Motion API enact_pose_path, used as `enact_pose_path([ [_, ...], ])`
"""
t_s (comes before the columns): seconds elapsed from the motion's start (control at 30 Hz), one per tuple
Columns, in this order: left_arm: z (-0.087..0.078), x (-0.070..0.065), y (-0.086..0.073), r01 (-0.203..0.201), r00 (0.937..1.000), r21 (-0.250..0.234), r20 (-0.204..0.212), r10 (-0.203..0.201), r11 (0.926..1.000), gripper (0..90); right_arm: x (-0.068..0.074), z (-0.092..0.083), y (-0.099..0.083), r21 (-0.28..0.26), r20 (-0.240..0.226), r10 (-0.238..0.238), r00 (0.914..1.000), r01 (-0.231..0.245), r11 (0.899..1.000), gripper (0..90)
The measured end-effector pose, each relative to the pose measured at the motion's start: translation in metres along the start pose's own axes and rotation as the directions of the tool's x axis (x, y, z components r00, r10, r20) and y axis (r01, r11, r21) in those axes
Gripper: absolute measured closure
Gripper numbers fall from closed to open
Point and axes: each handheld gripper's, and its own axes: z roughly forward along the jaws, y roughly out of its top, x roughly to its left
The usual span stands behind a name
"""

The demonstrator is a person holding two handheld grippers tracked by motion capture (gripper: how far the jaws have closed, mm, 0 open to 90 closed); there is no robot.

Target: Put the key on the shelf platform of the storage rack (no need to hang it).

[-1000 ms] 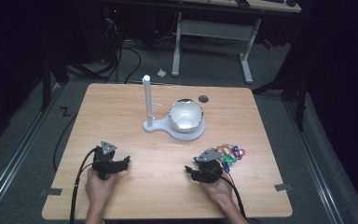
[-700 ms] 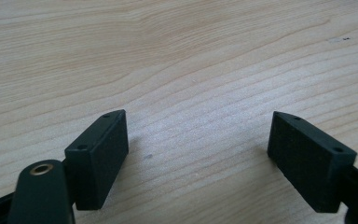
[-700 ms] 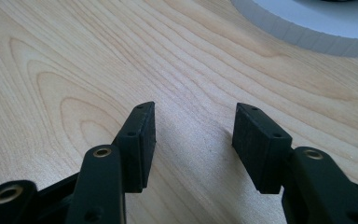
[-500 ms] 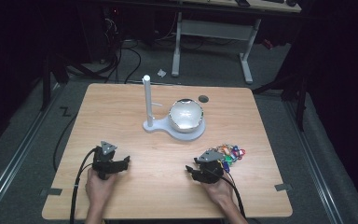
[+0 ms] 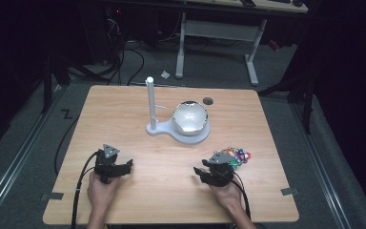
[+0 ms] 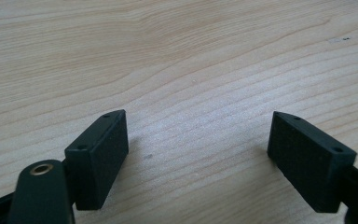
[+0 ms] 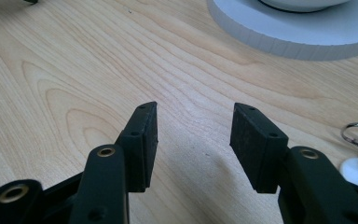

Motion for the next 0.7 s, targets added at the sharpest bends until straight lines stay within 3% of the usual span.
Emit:
enact_pose_path([
  [0.5,0.0,0.0,0.0,0.0,1.0,0.0,0.0,0.0,1.0,20.7,-0.01,-0.014,0.001,-0.014,-0.001,0.025,0.9997,-0.025,1.0,53.0],
  [0.7,0.0,0.0,0.0,0.0,1.0,0.0,0.0,0.0,1.0,20.7,-0.017,-0.022,-0.001,-0.026,0.006,0.056,0.9984,-0.056,0.998,53.5],
])
